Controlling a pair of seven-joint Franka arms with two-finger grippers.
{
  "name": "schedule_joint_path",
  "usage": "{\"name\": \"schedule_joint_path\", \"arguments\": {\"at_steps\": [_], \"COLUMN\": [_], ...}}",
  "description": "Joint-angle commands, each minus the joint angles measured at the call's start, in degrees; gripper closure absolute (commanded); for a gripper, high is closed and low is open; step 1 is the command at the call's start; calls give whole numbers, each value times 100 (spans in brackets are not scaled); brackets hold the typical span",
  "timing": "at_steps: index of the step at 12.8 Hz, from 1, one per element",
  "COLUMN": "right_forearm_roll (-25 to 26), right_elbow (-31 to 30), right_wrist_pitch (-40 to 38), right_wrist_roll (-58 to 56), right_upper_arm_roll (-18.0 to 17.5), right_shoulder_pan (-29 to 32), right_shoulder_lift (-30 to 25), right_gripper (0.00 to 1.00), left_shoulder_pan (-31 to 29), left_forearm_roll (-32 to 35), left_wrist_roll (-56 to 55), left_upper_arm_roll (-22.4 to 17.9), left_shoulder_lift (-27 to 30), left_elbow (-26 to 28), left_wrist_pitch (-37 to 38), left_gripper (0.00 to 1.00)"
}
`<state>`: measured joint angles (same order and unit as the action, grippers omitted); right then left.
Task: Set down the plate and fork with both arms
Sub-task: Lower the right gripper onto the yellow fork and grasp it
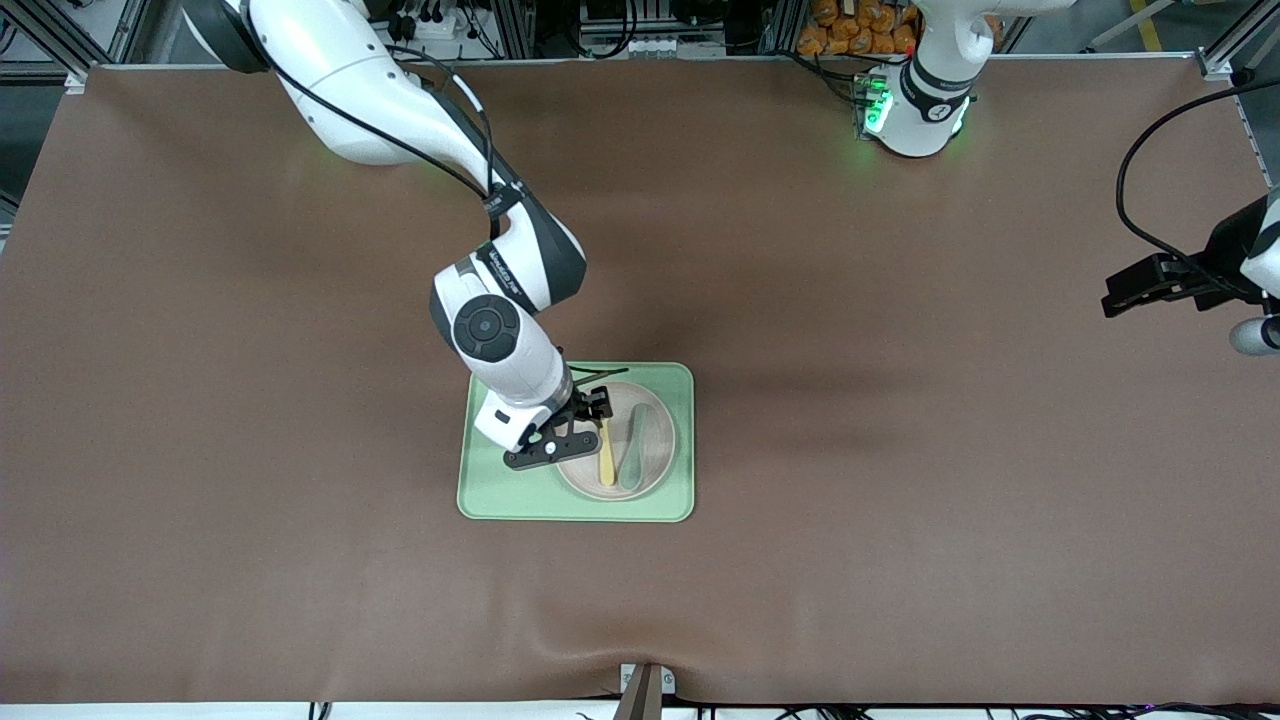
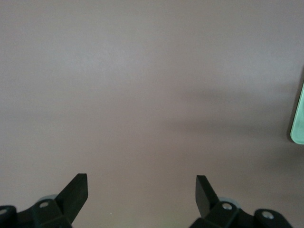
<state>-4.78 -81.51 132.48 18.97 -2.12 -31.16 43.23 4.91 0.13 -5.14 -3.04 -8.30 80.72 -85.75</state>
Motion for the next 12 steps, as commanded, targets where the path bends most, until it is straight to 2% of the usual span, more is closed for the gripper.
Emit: {"name": "schedule_joint_path", "arguments": {"at_steps": [1,4,8,12], "right_forearm_roll": [30,48,162,162], "right_elbow": [215,215,215,206], "right_wrist_pitch": [181,357,735,735], "right_wrist_roll": [98,212,520,660], "right_upper_arm_roll": [62,89,229,238], "right_shoulder_pan": [-118,-259,-496,-461], "right_shoulder_lift": [325,493,721,739], "right_gripper": [28,34,47,48], "left_shoulder_pan": [-42,-86,-113,-148], "left_forearm_roll": [119,119,102,84], "left_wrist_roll": [66,75,92,92], "left_upper_arm_roll": [320,655,629,611], "left_shoulder_lift": [416,690,786,786], "left_elbow": [531,875,893,849], "left_wrist_pitch": [-64,-99,-108,-108], "left_gripper": [0,0,0,0]}}
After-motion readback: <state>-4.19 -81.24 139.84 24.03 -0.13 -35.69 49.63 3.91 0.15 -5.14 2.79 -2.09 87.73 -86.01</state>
